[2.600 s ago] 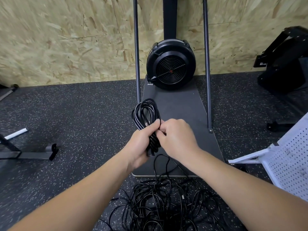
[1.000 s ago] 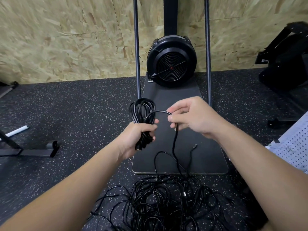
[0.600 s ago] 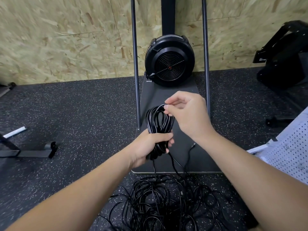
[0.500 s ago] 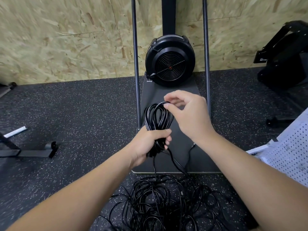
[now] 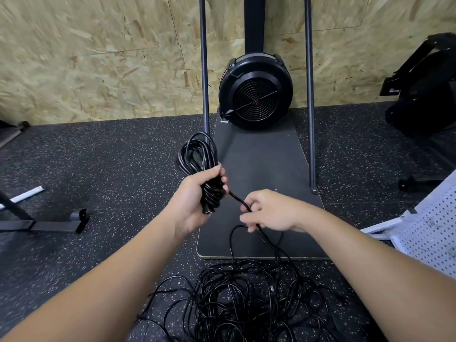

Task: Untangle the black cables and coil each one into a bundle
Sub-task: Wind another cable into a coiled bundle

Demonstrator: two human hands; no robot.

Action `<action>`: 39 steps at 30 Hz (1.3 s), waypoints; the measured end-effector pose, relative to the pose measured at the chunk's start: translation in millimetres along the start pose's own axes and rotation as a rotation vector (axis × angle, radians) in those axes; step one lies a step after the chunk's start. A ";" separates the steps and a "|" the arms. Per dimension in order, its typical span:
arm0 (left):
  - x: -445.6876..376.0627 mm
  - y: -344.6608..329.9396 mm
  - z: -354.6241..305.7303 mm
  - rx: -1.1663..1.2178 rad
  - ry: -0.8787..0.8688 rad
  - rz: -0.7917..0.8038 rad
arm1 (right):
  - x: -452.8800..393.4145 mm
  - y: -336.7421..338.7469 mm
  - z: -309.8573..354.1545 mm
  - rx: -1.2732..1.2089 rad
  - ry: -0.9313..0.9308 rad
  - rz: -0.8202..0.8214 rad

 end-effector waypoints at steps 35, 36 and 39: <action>47.3 -16.3 48.4 -0.647 0.397 0.469 | 20.5 68.3 63.0 0.087 0.441 -0.384; 48.3 -16.3 49.1 -0.672 0.390 0.478 | 20.4 62.6 61.8 0.037 0.386 -0.299; 50.2 -16.6 49.9 -0.811 0.320 0.475 | 20.8 49.0 56.9 0.049 0.224 -0.186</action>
Point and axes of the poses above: each hand's wrist, its own x-axis away from the middle knuckle, its own y-axis out of the back of the hand, z = x × y, the point moved 4 cm from there along -x, towards the middle knuckle, and after that the axes turned 14 degrees about -z, right-handed, at the moved point
